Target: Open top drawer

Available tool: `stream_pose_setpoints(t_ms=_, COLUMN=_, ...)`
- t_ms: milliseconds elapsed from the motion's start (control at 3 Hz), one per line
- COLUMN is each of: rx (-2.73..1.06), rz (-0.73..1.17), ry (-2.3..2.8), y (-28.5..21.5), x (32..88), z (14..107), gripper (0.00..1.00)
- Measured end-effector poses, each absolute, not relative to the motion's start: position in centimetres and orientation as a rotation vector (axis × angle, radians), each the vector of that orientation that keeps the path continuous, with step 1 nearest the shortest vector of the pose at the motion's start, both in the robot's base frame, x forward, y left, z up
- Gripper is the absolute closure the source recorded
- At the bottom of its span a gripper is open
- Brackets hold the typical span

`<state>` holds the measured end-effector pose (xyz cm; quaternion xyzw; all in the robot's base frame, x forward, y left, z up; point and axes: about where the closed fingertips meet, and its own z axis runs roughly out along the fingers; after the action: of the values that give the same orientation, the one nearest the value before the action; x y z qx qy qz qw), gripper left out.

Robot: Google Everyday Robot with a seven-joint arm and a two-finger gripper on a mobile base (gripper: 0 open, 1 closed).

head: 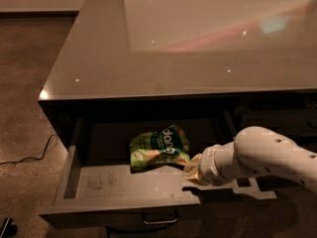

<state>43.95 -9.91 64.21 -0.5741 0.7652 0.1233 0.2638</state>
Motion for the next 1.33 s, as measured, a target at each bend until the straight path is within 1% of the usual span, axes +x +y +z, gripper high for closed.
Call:
stream_pose_setpoints(t_ms=667, rx=-1.573, rz=0.327, ry=2.081, y=-10.5, x=41.5, z=64.4, gripper=1.00)
stream_pose_setpoints(t_ms=1333, rx=-1.622, rz=0.387, ry=2.079, y=-9.9, x=40.0, z=63.5, gripper=1.00)
